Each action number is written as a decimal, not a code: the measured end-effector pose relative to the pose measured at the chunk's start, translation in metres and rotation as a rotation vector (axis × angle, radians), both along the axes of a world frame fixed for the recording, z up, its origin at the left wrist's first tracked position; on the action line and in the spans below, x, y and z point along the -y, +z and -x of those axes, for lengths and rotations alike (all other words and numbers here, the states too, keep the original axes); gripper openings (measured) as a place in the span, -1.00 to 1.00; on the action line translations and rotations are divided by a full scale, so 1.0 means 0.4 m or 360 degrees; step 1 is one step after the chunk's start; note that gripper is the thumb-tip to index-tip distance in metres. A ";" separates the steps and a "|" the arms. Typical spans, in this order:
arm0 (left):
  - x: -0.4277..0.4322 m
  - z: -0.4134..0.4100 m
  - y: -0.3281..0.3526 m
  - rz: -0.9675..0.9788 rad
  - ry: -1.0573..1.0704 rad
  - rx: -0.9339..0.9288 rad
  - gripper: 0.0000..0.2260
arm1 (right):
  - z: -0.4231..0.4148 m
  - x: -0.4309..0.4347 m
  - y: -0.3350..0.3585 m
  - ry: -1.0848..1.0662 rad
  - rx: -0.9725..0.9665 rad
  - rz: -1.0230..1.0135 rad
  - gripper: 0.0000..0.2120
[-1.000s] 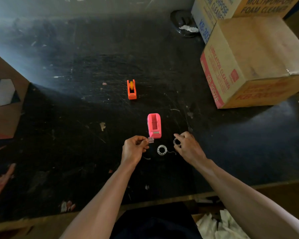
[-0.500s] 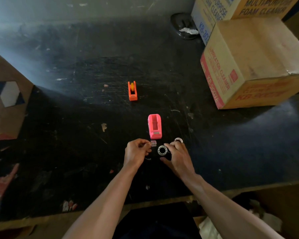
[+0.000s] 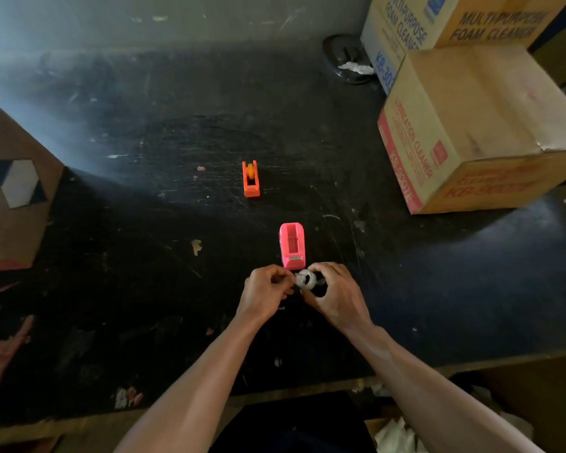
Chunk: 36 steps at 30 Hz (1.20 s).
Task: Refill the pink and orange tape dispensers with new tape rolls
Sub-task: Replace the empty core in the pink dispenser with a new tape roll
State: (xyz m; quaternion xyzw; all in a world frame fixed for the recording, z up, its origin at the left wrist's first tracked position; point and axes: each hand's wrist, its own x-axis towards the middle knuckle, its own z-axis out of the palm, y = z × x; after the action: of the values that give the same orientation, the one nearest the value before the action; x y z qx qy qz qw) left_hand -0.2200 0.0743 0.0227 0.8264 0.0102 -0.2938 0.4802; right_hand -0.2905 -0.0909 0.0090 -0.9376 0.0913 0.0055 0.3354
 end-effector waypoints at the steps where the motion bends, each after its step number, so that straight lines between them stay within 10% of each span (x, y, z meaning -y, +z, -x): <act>1: -0.001 -0.004 0.005 0.0022 -0.0013 0.0020 -0.92 | -0.004 0.003 0.007 0.0013 0.0021 -0.0018 -0.62; 36: 0.017 -0.041 0.034 0.0144 -0.0044 0.0259 -0.87 | -0.090 0.030 0.061 0.0278 0.0112 -0.0089 -0.54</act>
State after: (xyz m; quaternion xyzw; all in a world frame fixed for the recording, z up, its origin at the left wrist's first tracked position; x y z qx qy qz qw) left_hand -0.2036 0.0674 0.0363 0.8251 -0.0535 -0.2323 0.5123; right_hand -0.2546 -0.1029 0.0333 -0.9319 -0.0028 0.0043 0.3626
